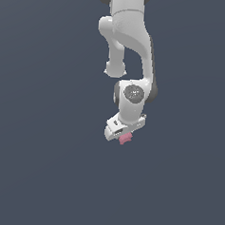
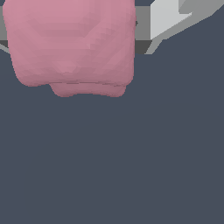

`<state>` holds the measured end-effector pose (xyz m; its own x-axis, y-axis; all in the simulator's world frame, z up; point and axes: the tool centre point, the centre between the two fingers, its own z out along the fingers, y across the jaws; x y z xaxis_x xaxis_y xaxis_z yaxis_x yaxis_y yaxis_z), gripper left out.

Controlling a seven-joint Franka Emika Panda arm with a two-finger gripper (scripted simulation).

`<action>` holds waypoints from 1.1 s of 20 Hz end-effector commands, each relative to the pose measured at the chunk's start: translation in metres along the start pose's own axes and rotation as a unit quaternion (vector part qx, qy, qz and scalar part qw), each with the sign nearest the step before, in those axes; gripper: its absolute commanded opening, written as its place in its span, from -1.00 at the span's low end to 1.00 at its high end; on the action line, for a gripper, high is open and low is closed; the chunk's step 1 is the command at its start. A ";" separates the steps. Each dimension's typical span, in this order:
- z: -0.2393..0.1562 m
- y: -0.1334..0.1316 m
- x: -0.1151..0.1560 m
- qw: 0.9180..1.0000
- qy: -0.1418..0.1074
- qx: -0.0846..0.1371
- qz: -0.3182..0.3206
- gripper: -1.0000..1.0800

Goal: Pick up the object and move it to a goal position.

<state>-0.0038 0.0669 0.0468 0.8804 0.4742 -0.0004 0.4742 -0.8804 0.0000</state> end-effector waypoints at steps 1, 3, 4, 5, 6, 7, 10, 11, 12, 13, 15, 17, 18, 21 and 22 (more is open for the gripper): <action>-0.007 -0.007 0.000 1.000 0.000 0.000 0.000 -1.00; -0.015 -0.014 -0.001 1.000 0.000 0.000 0.000 -1.00; -0.019 -0.019 -0.002 1.000 0.000 0.000 0.000 -1.00; -0.024 -0.023 -0.003 1.000 0.000 0.000 0.000 -1.00; -0.030 -0.029 -0.003 1.000 0.000 0.000 0.000 -1.00; -0.036 -0.035 -0.004 1.000 0.000 -0.001 -0.001 -1.00; -0.057 -0.055 -0.007 1.000 0.000 -0.001 -0.001 -1.00; -0.065 -0.063 -0.008 1.000 0.000 -0.001 -0.001 -1.00; -0.073 -0.071 -0.008 1.000 0.000 -0.001 -0.001 -1.00; -0.081 -0.078 -0.009 1.000 0.000 -0.001 -0.001 -1.00; -0.096 -0.092 -0.011 1.000 0.000 -0.001 -0.001 -1.00; -0.109 -0.105 -0.012 1.000 0.000 -0.001 -0.001 -1.00; -0.115 -0.111 -0.012 1.000 0.000 -0.001 -0.001 -1.00; -0.132 -0.126 -0.013 1.000 0.000 -0.001 -0.001 -1.00; -0.136 -0.131 -0.013 1.000 0.000 -0.001 -0.001 -1.00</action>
<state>-0.0730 0.1699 0.1755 0.8793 0.4763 0.0006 0.4763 -0.8793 0.0018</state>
